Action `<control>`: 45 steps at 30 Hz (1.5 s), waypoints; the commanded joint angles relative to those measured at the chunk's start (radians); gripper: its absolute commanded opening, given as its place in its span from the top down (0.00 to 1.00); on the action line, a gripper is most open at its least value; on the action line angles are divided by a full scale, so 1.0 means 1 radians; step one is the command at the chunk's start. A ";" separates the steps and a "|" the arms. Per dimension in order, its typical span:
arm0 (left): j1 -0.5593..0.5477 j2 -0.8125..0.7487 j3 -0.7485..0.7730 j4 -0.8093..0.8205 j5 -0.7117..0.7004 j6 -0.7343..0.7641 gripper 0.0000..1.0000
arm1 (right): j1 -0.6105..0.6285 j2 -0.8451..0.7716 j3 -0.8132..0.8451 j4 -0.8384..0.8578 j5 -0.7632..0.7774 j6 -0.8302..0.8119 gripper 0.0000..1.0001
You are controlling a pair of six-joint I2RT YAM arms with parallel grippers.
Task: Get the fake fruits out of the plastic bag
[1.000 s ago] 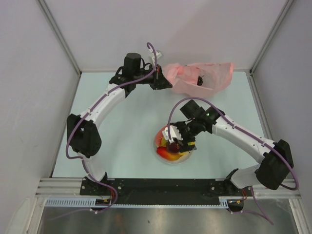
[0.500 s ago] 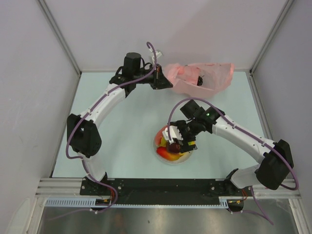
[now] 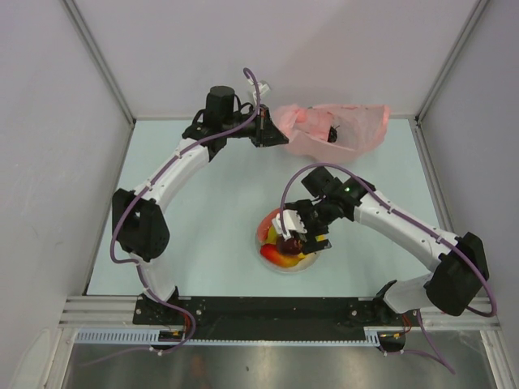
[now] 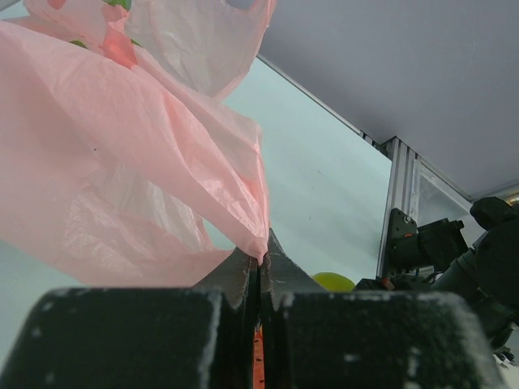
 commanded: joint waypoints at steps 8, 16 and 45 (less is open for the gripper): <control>0.007 0.006 0.036 0.017 0.032 -0.016 1.00 | -0.079 -0.233 0.020 -0.014 0.011 0.000 0.00; 0.007 -0.056 -0.018 -0.046 0.050 0.051 1.00 | -0.391 -0.258 0.020 0.563 0.053 0.529 0.04; -0.007 -0.397 -0.318 -0.216 0.066 0.347 1.00 | -0.625 -0.019 -0.292 0.798 0.220 0.947 0.39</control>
